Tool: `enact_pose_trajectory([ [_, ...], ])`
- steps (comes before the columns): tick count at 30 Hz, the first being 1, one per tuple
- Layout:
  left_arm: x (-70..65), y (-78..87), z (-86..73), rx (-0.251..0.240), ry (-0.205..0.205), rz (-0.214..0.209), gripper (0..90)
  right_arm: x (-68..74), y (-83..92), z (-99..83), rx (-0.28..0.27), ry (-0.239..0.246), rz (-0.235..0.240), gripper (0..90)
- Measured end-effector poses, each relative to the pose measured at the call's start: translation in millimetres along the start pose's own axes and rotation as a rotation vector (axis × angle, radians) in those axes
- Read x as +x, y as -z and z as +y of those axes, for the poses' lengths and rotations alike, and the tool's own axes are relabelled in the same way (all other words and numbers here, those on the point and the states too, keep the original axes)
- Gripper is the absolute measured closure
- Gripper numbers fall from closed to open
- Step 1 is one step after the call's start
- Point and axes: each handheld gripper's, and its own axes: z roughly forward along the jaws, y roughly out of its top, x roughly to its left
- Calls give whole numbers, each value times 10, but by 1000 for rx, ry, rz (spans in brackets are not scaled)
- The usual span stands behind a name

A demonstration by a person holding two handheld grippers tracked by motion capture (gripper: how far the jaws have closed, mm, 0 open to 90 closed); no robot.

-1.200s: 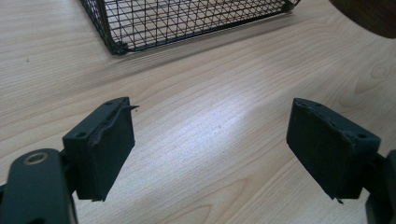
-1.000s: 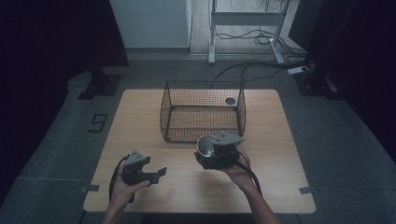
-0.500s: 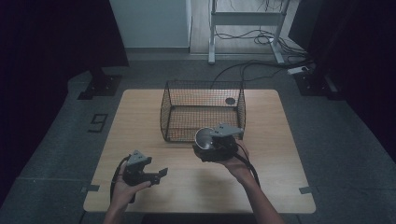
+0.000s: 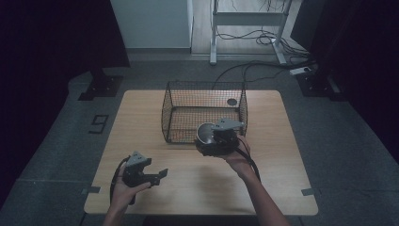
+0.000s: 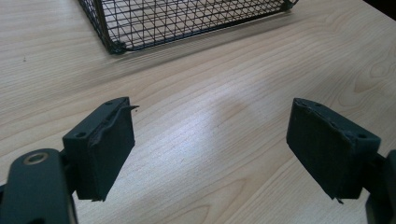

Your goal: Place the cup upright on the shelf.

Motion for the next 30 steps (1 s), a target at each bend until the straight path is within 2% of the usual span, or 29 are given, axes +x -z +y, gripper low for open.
enact_pose_trajectory([
  [19,15,12,-1,-1,-1,0,155,-167,-75,187,-16,-27,-32,182],
  [30,20,16,-2,-2,-1,0,155,-219,-156,262,-1,-27,-39,182],
])
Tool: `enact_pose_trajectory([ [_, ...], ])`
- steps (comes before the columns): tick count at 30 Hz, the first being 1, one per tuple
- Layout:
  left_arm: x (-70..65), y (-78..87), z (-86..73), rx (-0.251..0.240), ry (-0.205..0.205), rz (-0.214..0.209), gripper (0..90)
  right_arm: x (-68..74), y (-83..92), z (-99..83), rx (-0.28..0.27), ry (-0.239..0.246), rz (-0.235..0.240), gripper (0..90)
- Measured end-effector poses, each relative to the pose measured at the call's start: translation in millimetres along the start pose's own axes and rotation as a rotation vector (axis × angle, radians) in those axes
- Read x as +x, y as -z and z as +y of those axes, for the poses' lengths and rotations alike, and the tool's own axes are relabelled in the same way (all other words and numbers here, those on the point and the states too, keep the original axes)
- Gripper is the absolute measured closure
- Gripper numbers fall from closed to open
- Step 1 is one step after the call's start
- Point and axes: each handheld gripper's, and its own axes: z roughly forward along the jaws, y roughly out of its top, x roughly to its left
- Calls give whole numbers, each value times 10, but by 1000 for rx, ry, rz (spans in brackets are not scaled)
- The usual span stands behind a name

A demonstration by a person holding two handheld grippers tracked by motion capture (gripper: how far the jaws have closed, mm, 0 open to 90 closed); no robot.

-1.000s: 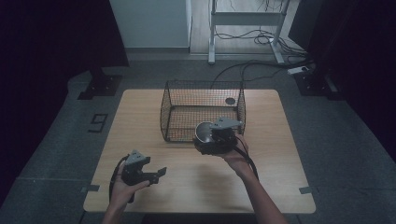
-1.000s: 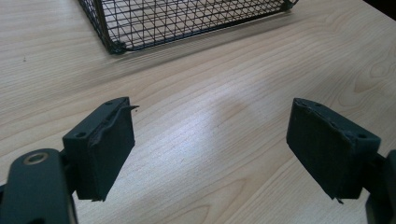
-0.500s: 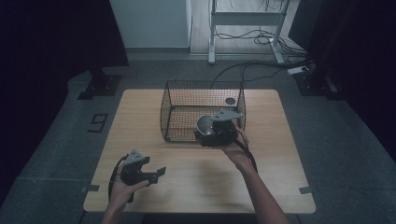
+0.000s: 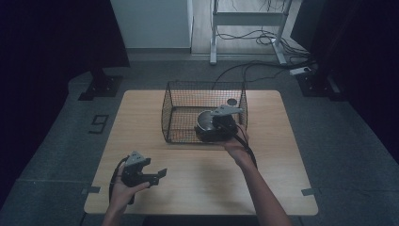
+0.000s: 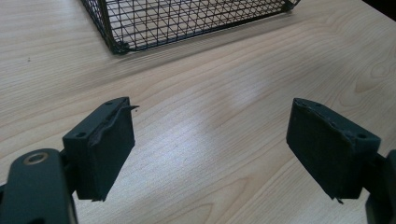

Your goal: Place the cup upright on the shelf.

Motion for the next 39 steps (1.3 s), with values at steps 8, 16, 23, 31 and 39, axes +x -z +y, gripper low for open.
enact_pose_trajectory([
  [8,10,19,2,-4,2,1,155,-54,-50,64,-3,-15,-5,182],
  [16,11,26,4,-5,1,1,155,-69,-80,142,-3,-14,-12,182],
  [23,21,38,5,-9,2,3,155,-101,-114,205,-1,-14,-21,182],
  [31,25,47,6,-11,3,4,155,-141,-141,268,-1,-20,-31,182],
  [39,15,44,7,-11,-4,-1,155,-202,-193,343,-2,-37,-46,182],
])
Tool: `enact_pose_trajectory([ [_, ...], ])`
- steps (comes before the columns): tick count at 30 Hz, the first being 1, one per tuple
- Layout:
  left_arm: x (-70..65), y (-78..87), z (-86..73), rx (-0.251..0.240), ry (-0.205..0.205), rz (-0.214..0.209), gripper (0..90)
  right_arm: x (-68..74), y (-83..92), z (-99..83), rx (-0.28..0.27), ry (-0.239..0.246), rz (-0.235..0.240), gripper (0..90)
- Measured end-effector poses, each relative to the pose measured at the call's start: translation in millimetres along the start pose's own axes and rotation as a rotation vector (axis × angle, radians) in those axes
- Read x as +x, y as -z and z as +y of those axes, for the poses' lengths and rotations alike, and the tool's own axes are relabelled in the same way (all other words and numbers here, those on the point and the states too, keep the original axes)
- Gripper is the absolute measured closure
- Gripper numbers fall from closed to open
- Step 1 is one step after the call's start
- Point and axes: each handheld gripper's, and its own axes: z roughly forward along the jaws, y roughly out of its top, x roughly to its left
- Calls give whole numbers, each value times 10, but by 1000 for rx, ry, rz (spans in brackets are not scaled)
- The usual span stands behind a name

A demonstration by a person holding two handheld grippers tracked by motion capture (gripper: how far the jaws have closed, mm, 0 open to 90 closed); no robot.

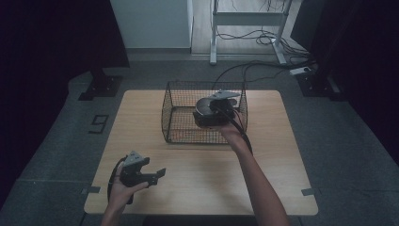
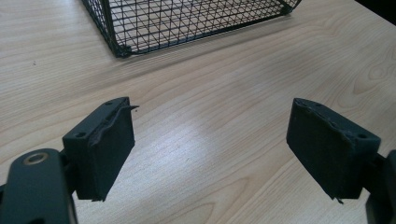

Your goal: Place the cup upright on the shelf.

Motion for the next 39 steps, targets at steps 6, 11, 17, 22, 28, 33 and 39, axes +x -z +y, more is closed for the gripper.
enact_pose_trajectory([
  [6,16,18,0,-4,2,2,155,-36,-63,42,13,-1,-12,182],
  [11,22,23,-2,-6,4,2,154,-81,-133,57,28,-7,-22,182],
  [17,43,45,-3,-12,13,2,155,-175,-298,93,52,-20,-36,182],
  [22,48,53,-3,-17,17,0,155,-261,-411,103,74,-32,-52,181],
  [28,50,54,-3,-15,14,0,155,-342,-504,111,84,-53,-53,182],
  [33,49,54,-3,-16,13,-1,155,-379,-577,113,84,-58,-53,182],
  [39,64,72,-2,-20,14,2,154,-450,-662,123,98,-69,-61,182],
])
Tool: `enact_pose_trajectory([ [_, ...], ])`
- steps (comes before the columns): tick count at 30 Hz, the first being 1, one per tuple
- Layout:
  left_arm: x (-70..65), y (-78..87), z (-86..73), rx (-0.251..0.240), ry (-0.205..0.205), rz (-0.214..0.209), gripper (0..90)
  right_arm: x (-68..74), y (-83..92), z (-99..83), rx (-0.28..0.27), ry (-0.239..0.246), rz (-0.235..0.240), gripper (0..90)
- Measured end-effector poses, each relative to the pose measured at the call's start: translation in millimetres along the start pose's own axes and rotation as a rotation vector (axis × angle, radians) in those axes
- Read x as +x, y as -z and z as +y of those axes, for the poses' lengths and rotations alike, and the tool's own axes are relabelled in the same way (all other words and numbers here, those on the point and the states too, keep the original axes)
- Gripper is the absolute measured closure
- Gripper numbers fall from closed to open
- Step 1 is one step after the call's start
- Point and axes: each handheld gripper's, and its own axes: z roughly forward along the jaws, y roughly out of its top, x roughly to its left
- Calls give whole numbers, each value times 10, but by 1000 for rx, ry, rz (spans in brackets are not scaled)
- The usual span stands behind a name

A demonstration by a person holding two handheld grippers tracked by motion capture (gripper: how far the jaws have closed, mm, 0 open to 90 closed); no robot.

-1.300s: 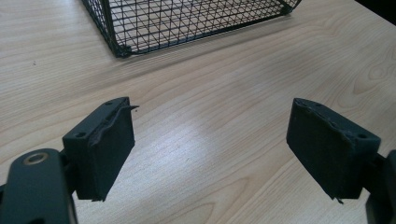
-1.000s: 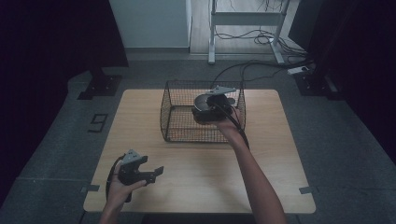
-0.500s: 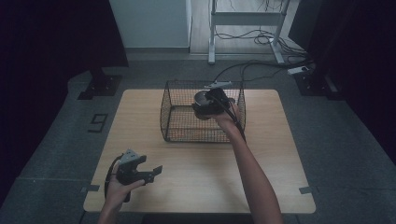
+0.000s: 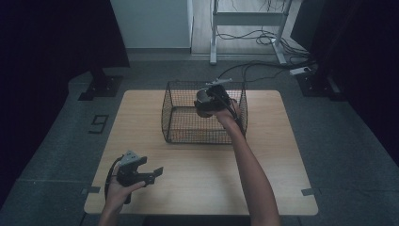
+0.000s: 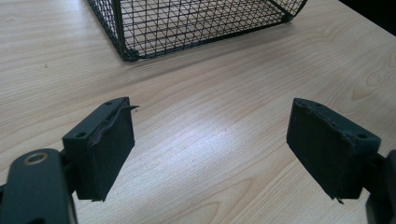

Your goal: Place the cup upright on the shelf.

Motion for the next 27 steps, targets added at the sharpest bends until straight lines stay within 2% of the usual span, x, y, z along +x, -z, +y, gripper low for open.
enact_pose_trajectory([
  [16,6,7,0,-7,3,-2,154,-123,-234,44,22,-8,-5,182],
  [27,-17,-6,5,-4,-4,-6,154,-239,-406,-46,54,-27,-25,182],
])
